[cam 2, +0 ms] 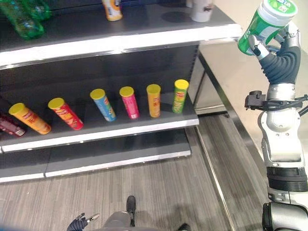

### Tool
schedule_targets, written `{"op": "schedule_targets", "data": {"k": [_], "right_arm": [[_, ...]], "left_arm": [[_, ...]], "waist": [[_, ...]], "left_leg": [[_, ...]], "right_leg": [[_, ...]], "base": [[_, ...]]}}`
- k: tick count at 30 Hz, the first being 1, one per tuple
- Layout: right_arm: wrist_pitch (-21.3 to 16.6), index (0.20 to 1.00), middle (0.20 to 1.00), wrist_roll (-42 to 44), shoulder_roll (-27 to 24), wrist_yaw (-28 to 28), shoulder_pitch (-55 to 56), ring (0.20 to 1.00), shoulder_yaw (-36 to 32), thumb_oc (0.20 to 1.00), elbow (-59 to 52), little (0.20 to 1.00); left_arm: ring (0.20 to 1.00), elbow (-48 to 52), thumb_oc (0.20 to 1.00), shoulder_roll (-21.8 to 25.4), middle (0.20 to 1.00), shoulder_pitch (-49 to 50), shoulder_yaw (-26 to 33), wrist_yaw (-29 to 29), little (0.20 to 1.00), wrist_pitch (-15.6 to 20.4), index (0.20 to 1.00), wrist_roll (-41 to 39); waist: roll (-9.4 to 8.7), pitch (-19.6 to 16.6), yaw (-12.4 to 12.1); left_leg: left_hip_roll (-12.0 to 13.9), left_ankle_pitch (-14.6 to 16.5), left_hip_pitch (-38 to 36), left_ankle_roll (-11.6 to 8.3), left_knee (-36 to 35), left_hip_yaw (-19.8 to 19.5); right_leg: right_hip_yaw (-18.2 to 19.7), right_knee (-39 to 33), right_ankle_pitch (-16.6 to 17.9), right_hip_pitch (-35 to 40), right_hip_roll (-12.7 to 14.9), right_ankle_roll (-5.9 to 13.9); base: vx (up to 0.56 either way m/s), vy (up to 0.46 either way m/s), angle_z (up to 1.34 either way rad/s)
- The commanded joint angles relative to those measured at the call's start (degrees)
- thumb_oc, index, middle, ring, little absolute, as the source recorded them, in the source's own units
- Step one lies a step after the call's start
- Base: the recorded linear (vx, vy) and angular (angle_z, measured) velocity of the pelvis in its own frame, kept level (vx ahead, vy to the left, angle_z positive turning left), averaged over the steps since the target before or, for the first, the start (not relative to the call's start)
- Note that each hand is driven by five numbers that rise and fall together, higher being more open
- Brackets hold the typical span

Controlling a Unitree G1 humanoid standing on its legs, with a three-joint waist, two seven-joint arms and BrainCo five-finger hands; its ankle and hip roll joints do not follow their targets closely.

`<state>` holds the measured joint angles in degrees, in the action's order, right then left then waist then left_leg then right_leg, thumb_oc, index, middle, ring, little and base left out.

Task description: Put the goods on the table back onto the shelves and tidy them up.

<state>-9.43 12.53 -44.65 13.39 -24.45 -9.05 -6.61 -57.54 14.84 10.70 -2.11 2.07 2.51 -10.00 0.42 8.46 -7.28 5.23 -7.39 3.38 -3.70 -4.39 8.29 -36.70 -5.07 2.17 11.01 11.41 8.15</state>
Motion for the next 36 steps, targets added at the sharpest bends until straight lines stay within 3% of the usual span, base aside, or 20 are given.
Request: {"op": "schedule_targets", "data": {"k": [1, 7, 11, 12, 13, 14, 16, 18, 19, 25, 36], "right_arm": [[-2.84, 0.2, 0.2, 3.76, 0.16, -0.62, -6.05, 0.2, 2.9, 0.2, -1.49, 0.2], [-2.45, 0.2, 0.2, 4.55, 1.4, -1.58, -9.62, 0.2, 6.22, 0.2, -1.75, 0.2], [-1.7, 0.2, 0.2, 4.59, 1.04, -2.21, -11.24, 0.2, 7.78, 0.2, -1.86, 0.2], [-1.79, 0.2, 0.2, 4.59, 0.9, -2.2, -11.26, 0.2, 7.91, 0.2, -2.06, 0.2], [-1.67, 0.2, 0.2, 4.69, 0.74, -2.34, -11.24, 0.2, 8.03, 0.2, -2.25, 0.2], [-1.58, 0.2, 0.2, 4.86, 0.29, -2.53, -11.68, 0.2, 8.61, 0.2, -2.05, 0.2], [-1.38, 0.2, 0.2, 6.39, -0.87, -2.97, -13.62, 0.2, 10.14, 0.2, -0.98, 0.2], [-1.88, 0.2, 0.2, 8.23, -1.29, -2.78, -15.65, 0.2, 12.05, 0.2, 1.48, 0.2], [-0.94, 0.2, 0.2, 8.16, -2.28, -3.25, -17.15, 0.2, 12.91, 0.2, 3.25, 0.2], [1.05, 0.2, 0.2, 8.17, -2.52, -5.04, -23.16, 0.2, 21.16, 0.2, 8.51, 0.2], [3.05, 0.2, 0.2, 7.88, -1.06, -6.3, -29.27, 0.2, 27.37, 0.2, 20.11, 0.2]], "left_arm": [[1.0, -2.51, 1.0, 3.04, 1.0, -2.21, -1.97, 0.38, 1.0, 0.63, 1.0, 1.94], [1.0, -2.45, 1.0, 4.01, 1.0, -2.42, -2.41, 0.64, 1.0, 0.56, 1.0, 2.58], [1.0, -2.41, 1.0, 5.05, 1.0, -3.04, -2.8, 0.69, 1.0, 0.51, 1.0, 3.03], [1.0, -2.43, 1.0, 5.46, 1.0, -3.42, -3.14, 0.87, 1.0, 0.53, 1.0, 3.36], [1.0, -2.26, 1.0, 5.75, 1.0, -3.8, -3.47, 0.95, 1.0, 0.6, 1.0, 3.3], [1.0, -1.93, 1.0, 5.96, 1.0, -4.04, -3.59, 0.95, 1.0, 0.73, 1.0, 3.06], [1.0, -1.15, 1.0, 6.26, 1.0, -4.34, -3.73, 0.86, 1.0, 1.01, 1.0, 2.77], [1.0, -1.43, 1.0, 6.66, 1.0, -5.16, -4.24, 0.92, 1.0, 0.84, 1.0, 2.94], [1.0, -1.27, 1.0, 6.92, 1.0, -4.86, -3.89, 1.05, 1.0, 1.08, 1.0, 3.16], [1.0, -1.63, 1.0, 5.64, 1.0, -4.34, -3.18, 1.18, 1.0, 0.91, 1.0, 1.07], [1.0, -3.53, 1.0, 3.32, 1.0, -2.79, -1.5, 0.7, 1.0, 0.33, 1.0, -4.62]], "waist": [[-0.77, -4.51, -2.09], [-0.86, -4.82, -3.0], [-0.9, -4.31, -2.36], [-0.81, -4.13, -1.91], [-0.71, -3.78, -1.31], [-0.54, -3.65, -0.83], [-0.43, -3.59, -0.31], [-1.07, -3.15, -0.06], [-1.62, -3.2, -0.02], [-3.28, -5.35, -0.89], [-3.33, -7.04, -2.52]], "left_leg": [[4.42, 5.1, -3.09, -4.98, 0.73, 1.33], [0.12, 7.28, -3.95, -2.33, 0.23, 0.61], [-3.69, 8.88, -5.46, 0.28, -0.26, -0.77], [-4.02, 9.1, -5.77, 0.54, -0.38, -1.37], [-4.33, 8.1, -5.37, 1.17, -0.5, -1.58], [-4.29, 8.14, -5.62, 1.17, -0.61, -2.35], [-4.18, 8.12, -5.62, 0.82, -0.61, -3.44], [-4.5, 8.1, -5.58, 0.57, -0.61, -4.89], [-4.57, 8.14, -5.62, 0.36, -0.42, -5.46], [-3.04, 7.94, -5.84, -0.77, -0.57, -5.39], [-1.21, 7.69, -6.77, -2.27, -0.61, -6.46]], "right_leg": [[4.32, 2.24, -4.03, -2.13, 0.23, 0.74], [4.03, 8.78, -3.86, -3.56, 5.59, 2.05], [6.34, 20.07, -2.01, -6.81, 10.98, 2.73], [7.81, 22.21, -1.62, -7.9, 10.94, 2.74], [10.06, 23.8, -0.93, -10.34, 10.24, 1.55], [13.5, 23.73, -1.74, -12.06, 8.42, 1.16], [18.26, 18.44, -2.89, -13.44, 5.24, 1.2], [21.68, 10.45, -1.41, -13.41, 2.9, 1.32], [22.92, 8.06, -1.18, -12.37, 2.62, 2.37], [21.48, 2.77, 0.51, -8.83, 1.03, 1.9], [18.67, 0.27, -0.6, -5.07, -0.38, 1.16]], "base": [[0.06, 0.252, 0.5], [0.03, 0.226, 0.2], [0.06, 0.262, 0.12], [-0.03, 0.166, 0.26], [-0.04, 0.11, 0.43], [-0.05, 0.063, 0.57], [0.03, -0.043, 0.38], [0.03, -0.101, 0.0], [0.03, -0.09, 0.13], [0.05, -0.106, 0.24], [0.04, -0.072, 0.1]]}}
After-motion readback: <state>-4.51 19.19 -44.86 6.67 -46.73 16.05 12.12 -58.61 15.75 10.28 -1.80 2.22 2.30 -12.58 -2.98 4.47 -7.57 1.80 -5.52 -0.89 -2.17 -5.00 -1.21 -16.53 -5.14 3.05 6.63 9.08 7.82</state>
